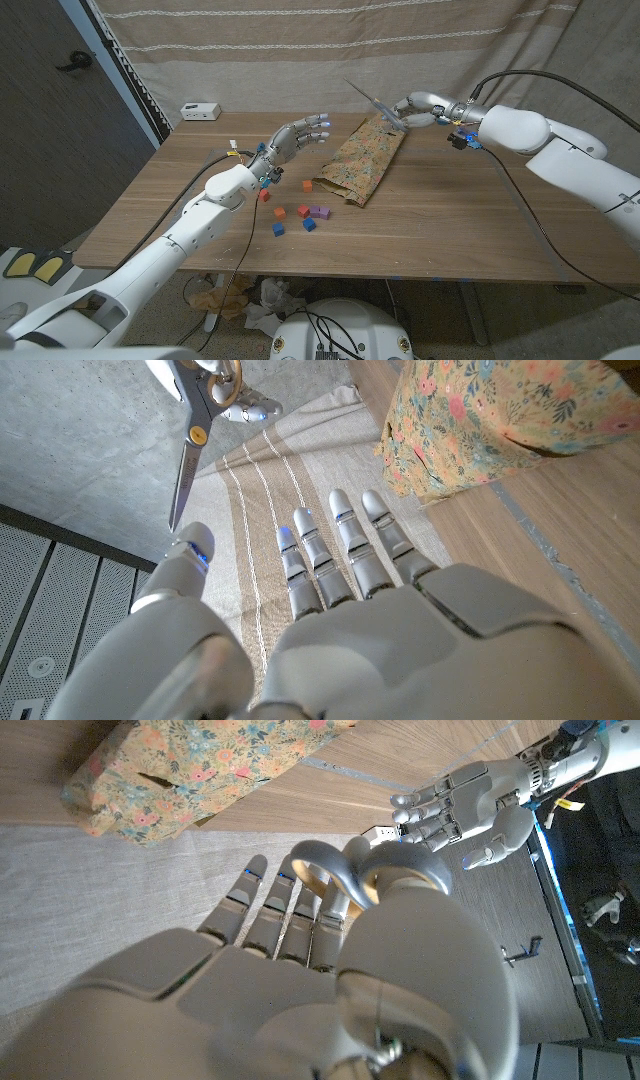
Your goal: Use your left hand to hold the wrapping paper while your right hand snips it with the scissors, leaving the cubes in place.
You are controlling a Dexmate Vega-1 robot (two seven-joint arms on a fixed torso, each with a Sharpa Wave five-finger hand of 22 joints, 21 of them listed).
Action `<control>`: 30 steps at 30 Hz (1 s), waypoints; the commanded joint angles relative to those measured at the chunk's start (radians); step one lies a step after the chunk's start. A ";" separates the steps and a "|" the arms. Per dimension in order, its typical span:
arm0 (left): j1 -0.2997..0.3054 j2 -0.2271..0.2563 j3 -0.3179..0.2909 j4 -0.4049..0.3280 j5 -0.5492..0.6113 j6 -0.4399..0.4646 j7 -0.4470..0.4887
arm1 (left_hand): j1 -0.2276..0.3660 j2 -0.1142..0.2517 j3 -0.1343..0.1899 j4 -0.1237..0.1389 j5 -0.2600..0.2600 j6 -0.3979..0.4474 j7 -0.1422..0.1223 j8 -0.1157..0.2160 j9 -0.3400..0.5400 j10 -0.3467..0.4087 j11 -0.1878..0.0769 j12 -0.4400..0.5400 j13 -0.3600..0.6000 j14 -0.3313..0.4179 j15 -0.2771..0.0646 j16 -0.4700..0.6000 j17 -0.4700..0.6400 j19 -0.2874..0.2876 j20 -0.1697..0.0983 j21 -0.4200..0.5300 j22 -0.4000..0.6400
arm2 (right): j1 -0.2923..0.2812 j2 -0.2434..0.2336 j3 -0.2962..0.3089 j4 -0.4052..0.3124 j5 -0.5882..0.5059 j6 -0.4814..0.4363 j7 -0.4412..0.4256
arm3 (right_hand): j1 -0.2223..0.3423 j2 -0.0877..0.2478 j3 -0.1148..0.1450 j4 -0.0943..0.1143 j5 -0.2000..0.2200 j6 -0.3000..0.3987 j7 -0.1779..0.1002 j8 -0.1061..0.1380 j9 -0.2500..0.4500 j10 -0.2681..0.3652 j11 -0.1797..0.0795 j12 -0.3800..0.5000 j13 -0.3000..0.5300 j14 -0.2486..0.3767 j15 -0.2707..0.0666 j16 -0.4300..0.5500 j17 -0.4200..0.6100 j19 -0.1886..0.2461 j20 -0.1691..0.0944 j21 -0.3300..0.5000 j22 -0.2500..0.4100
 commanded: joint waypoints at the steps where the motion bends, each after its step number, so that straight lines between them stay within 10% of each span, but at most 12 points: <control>1: 0.014 0.001 -0.006 -0.014 -0.003 0.008 0.019 | 0.009 0.004 0.007 0.001 0.004 -0.008 -0.001 -0.001 -0.001 -0.009 0.000 -0.003 0.006 -0.005 -0.148 -0.005 0.000 0.007 0.001 -0.006 0.004 | -0.045 0.017 0.027 0.038 0.251 0.017 -0.024 | -0.001 0.013 0.022 0.015 -0.011 -0.003 0.000 0.005 0.002 0.004 0.005 0.000 -0.001 0.016 -0.061 0.011 0.005 0.011 0.001 0.007 0.004; 26: 0.010 -0.010 -0.004 0.010 -0.017 0.018 0.018 | 0.017 0.012 0.018 0.001 0.001 -0.024 0.000 -0.006 -0.003 -0.015 0.003 -0.014 0.010 -0.007 -0.145 -0.011 -0.003 0.010 0.002 -0.018 0.005 | 0.031 0.041 -0.044 0.146 0.609 -0.131 0.112 | -0.067 -0.003 -0.051 0.032 -0.016 -0.019 -0.038 0.078 0.043 0.209 0.005 0.063 0.004 0.135 -0.098 0.059 -0.007 0.079 -0.032 0.037 0.005; 30: 0.008 -0.015 -0.003 0.018 -0.019 0.016 0.018 | 0.019 0.014 0.021 0.001 0.001 -0.028 -0.001 -0.007 -0.004 -0.014 0.003 -0.016 0.010 -0.005 -0.145 -0.011 -0.003 0.011 0.003 -0.020 0.005 | 0.036 0.040 -0.044 0.148 0.650 -0.162 0.109 | -0.077 0.004 -0.074 0.030 -0.003 -0.027 -0.048 0.092 0.028 0.397 -0.081 0.183 0.081 0.252 -0.157 0.116 0.005 0.107 -0.039 0.053 0.007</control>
